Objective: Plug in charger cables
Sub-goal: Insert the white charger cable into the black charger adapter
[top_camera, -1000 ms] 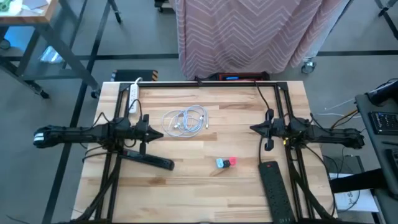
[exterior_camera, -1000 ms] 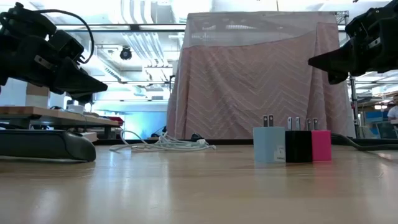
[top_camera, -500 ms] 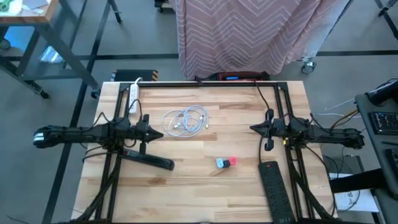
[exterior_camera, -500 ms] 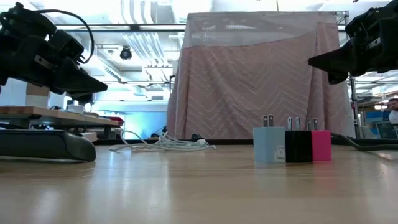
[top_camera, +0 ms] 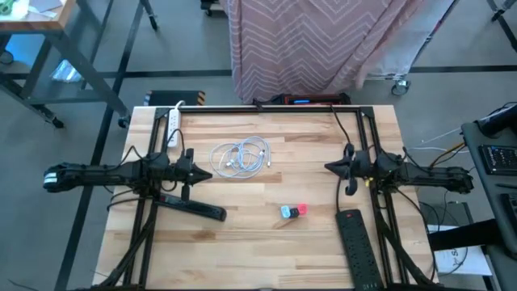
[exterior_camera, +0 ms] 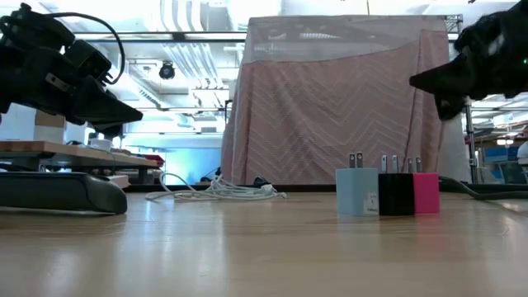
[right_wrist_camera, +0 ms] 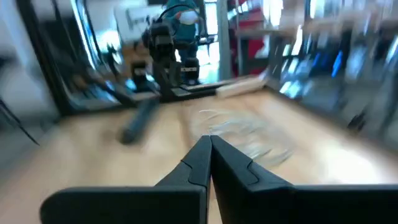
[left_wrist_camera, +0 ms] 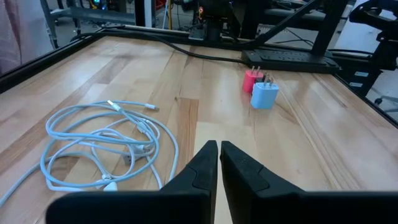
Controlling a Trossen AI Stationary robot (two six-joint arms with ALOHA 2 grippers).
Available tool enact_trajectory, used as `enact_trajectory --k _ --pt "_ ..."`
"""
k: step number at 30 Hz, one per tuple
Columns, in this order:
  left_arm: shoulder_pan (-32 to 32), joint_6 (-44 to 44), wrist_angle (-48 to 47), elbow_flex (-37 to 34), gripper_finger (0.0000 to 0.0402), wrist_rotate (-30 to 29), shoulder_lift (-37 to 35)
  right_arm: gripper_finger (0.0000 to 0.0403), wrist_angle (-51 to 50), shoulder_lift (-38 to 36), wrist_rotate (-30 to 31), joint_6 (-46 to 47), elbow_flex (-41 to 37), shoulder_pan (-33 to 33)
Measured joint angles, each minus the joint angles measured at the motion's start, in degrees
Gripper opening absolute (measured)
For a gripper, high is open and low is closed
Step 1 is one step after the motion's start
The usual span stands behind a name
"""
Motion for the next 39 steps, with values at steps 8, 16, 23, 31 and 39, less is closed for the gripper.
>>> enact_trajectory --k 8,16,23,31,39 --pt "0.0 0.0 0.0 0.0 0.0008 0.0 0.0 0.0 2.2 0.0 13.3 17.3 0.0 -0.1" --pt "0.0 0.0 0.1 0.0 0.0008 0.0 0.0 0.0 4.9 0.1 13.2 15.4 0.0 -0.1" --pt "0.0 0.0 0.1 0.0 0.0008 0.0 0.0 0.0 10.3 6.2 3.8 14.4 0.0 2.1" --pt "0.0 0.0 0.1 0.0 0.0008 0.0 0.0 0.0 26.7 25.6 5.6 13.5 0.0 8.7" --pt "0.0 0.0 0.0 0.0 0.0008 0.0 0.0 0.0 56.9 46.1 20.0 16.0 0.0 12.8"
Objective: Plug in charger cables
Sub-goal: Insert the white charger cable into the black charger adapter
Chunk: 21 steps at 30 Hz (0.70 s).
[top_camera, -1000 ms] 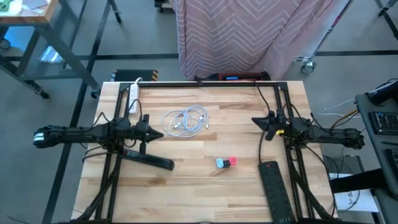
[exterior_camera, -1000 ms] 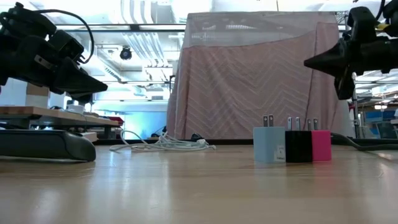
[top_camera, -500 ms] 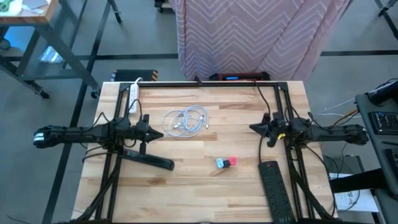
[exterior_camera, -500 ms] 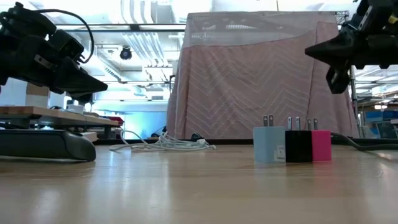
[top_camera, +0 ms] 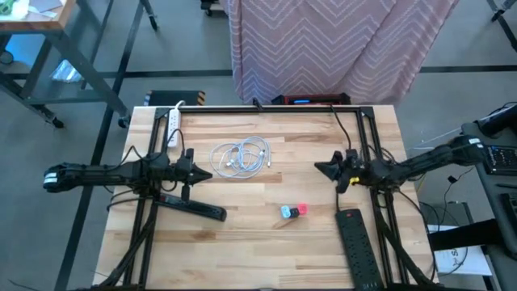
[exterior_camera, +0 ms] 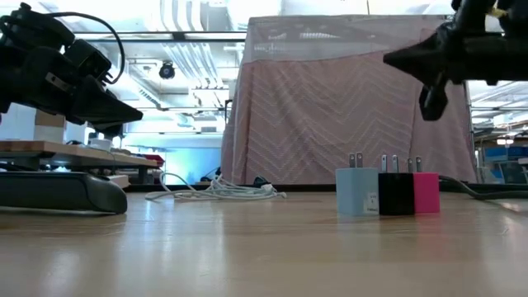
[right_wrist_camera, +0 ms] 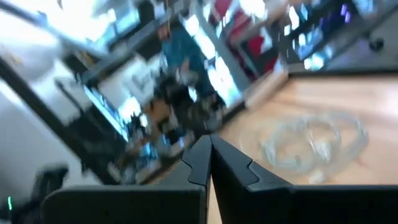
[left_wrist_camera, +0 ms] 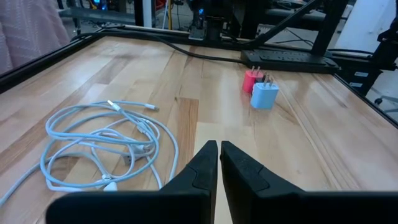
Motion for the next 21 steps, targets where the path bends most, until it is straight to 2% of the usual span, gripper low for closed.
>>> enact_trajectory --k 2,5,10,14,21 --pt "0.0 0.0 0.0 0.0 0.0008 0.0 0.0 0.0 8.1 4.7 1.9 -1.5 0.1 0.0" --pt "0.0 0.0 0.0 0.0 0.0008 0.0 0.0 0.0 12.0 11.1 6.5 -3.8 3.2 0.0" --pt "0.0 0.0 0.0 0.0 0.0008 0.0 0.0 0.0 10.4 19.9 6.5 -5.0 10.4 0.0" --pt "0.0 0.0 0.0 0.0 0.0008 0.0 0.0 0.0 10.4 24.3 6.3 -10.2 15.4 0.1" --pt "0.0 0.0 0.0 0.0 0.0008 0.0 0.0 0.0 1.7 32.5 6.2 -12.2 26.0 -0.2"
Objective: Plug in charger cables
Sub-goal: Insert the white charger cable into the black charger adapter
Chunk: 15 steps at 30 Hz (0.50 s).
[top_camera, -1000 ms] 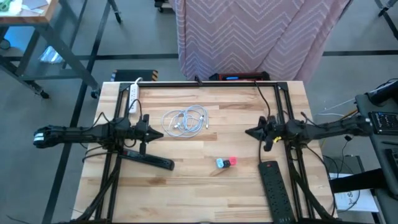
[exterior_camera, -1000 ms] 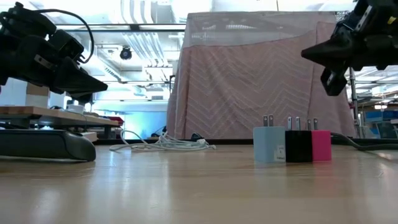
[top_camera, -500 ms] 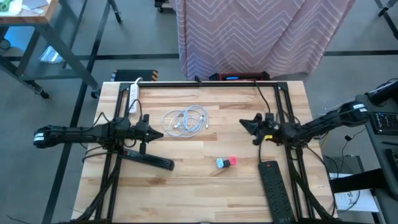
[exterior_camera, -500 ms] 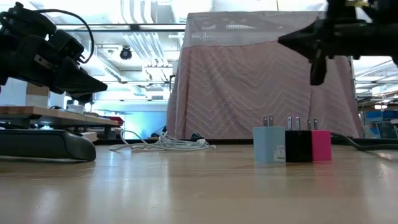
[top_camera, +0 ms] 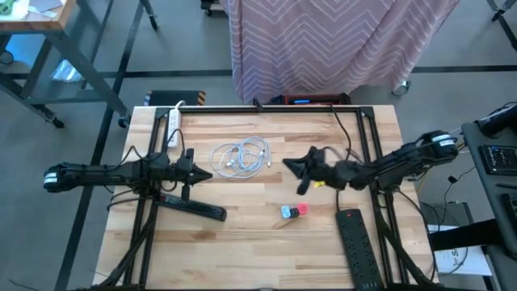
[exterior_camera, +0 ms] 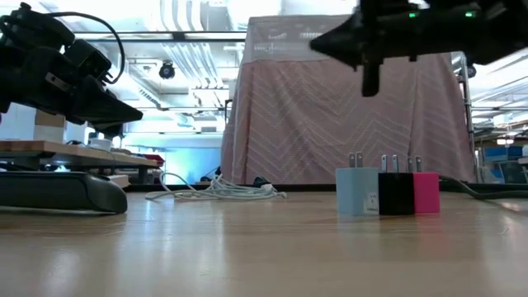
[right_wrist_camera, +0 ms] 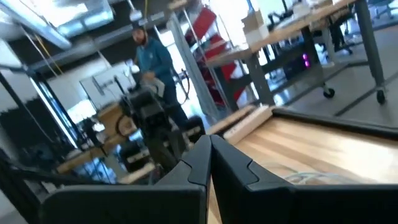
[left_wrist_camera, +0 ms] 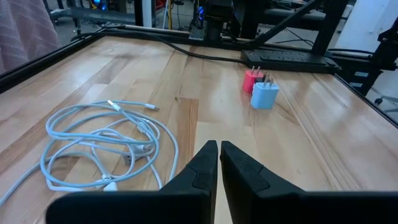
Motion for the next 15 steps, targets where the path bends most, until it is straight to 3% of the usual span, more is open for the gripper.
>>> enact_trajectory --k 9,15 --pt "0.0 0.0 0.1 0.0 0.0008 0.0 0.0 0.0 -3.6 6.0 0.0 0.0 7.9 0.1" --pt "0.0 0.0 0.1 0.0 0.0008 0.0 0.0 0.0 -8.2 13.0 -4.0 4.2 12.9 0.1"
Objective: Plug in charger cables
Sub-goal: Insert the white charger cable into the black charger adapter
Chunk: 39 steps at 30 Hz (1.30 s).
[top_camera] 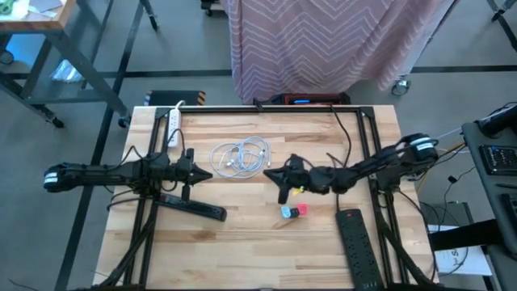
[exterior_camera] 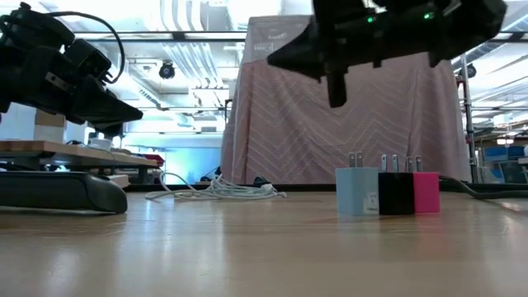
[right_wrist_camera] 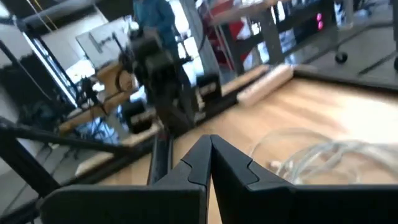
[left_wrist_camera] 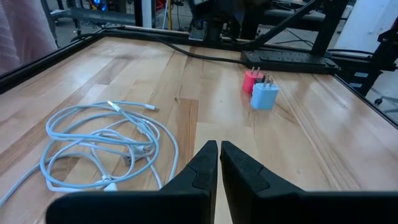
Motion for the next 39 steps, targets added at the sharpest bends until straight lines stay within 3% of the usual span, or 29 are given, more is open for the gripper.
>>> enact_trajectory --k 4,8,11,15,19,27,39 --pt "0.0 0.0 0.0 0.0 0.0008 0.0 0.0 0.0 -0.7 5.1 -1.2 3.4 4.0 0.0" --pt "0.0 0.0 0.0 0.0 0.0008 0.0 0.0 0.0 -9.2 4.0 -15.4 -5.5 7.0 -1.2" --pt "0.0 0.0 -0.1 0.0 0.0008 0.0 0.0 0.0 -27.8 -1.1 -19.4 -5.0 9.6 -0.6" --pt "0.0 0.0 -0.1 0.0 0.0008 0.0 0.0 0.0015 -58.1 -6.3 -16.8 -2.2 15.7 1.9" --pt "0.0 0.0 -0.1 0.0 0.0008 0.0 0.1 0.0065 -73.4 -7.7 -13.5 0.7 21.1 5.0" --pt "0.0 0.0 0.1 0.0 0.0008 0.0 0.0 0.0171 -84.8 -6.8 -13.4 1.5 24.5 10.4" --pt "0.0 0.0 -0.1 0.0 0.0008 0.0 0.1 0.0251 -88.4 1.4 -13.9 -7.7 24.0 11.6"
